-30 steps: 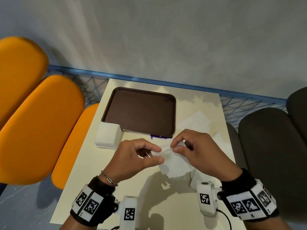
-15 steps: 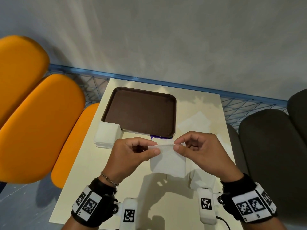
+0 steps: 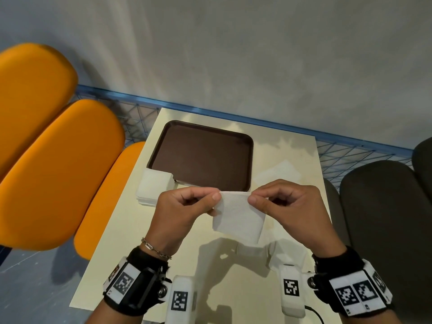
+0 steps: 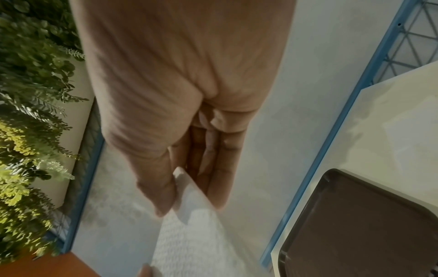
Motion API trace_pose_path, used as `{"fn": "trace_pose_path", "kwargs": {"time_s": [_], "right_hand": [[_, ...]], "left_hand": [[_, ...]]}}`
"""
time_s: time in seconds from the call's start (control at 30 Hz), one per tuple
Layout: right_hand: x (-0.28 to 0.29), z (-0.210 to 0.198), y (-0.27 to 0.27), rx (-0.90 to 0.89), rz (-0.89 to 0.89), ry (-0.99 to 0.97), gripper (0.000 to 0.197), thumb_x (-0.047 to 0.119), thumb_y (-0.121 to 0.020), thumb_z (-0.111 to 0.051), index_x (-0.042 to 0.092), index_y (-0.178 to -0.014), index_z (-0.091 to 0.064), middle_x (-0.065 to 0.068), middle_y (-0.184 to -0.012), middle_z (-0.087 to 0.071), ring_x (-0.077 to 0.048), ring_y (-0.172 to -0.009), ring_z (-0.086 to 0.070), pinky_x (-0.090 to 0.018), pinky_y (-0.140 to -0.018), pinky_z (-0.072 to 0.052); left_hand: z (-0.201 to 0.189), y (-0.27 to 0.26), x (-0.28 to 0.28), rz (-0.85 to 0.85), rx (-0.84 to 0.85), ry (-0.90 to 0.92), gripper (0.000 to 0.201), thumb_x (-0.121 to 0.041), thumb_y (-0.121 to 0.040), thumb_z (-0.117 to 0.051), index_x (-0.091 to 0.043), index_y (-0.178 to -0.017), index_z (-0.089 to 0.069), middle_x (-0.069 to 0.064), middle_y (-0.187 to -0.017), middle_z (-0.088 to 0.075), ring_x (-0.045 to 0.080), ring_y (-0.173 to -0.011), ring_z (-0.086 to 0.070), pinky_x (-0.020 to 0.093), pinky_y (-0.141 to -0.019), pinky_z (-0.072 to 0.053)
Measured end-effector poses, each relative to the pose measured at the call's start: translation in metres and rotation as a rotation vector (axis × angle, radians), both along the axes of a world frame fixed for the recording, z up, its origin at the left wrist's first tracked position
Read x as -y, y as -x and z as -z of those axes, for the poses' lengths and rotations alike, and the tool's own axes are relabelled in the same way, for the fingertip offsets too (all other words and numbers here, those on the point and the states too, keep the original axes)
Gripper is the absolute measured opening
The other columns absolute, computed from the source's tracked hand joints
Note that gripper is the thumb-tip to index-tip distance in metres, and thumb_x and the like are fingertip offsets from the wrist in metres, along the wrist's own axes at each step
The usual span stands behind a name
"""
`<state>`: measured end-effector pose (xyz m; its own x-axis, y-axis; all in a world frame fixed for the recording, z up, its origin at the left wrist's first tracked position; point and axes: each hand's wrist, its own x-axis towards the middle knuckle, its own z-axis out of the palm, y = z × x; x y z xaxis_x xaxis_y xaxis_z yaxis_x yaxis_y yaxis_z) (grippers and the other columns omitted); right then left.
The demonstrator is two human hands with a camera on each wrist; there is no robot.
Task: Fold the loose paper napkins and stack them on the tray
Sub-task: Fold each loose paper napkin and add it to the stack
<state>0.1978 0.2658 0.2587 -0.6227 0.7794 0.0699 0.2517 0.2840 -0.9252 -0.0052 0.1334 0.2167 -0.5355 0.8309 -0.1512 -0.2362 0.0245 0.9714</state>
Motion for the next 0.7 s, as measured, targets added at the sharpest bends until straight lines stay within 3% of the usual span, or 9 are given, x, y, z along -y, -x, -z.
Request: {"fn": "trace_pose_path", "kwargs": {"time_s": [0.23, 0.57, 0.7], "right_hand": [[-0.0004, 0.0004, 0.0066, -0.013, -0.009, -0.004, 0.005, 0.018, -0.083, -0.088, 0.022, -0.085, -0.085, 0.005, -0.089, -0.081, -0.025, -0.082, -0.076, -0.042, -0.076, -0.062], [0.0009, 0.0033, 0.0083, -0.015, 0.05, 0.053, 0.008, 0.023, -0.079, -0.091, 0.02, -0.083, -0.085, 0.002, -0.08, -0.081, -0.023, -0.065, -0.067, -0.029, -0.065, -0.054], [-0.0009, 0.0047, 0.0079, -0.021, 0.071, 0.079, 0.01, 0.024, -0.077, -0.092, 0.019, -0.081, -0.084, 0.003, -0.08, -0.081, -0.023, -0.07, -0.073, -0.024, -0.067, -0.057]], "left_hand": [[-0.0019, -0.0005, 0.0003, -0.09, -0.013, 0.006, 0.027, -0.02, -0.07, -0.085, -0.005, -0.092, -0.083, 0.011, -0.087, -0.08, 0.026, -0.064, -0.073, 0.029, -0.067, -0.062], [0.0019, 0.0007, -0.0022, -0.115, -0.038, 0.024, 0.016, -0.014, -0.075, -0.086, -0.01, -0.09, -0.083, 0.009, -0.087, -0.08, 0.031, -0.065, -0.073, 0.032, -0.066, -0.062], [0.0006, -0.0003, -0.0032, -0.101, -0.031, 0.009, 0.022, -0.013, -0.076, -0.085, -0.009, -0.097, -0.08, 0.008, -0.086, -0.079, 0.025, -0.067, -0.073, 0.032, -0.067, -0.063]]}}
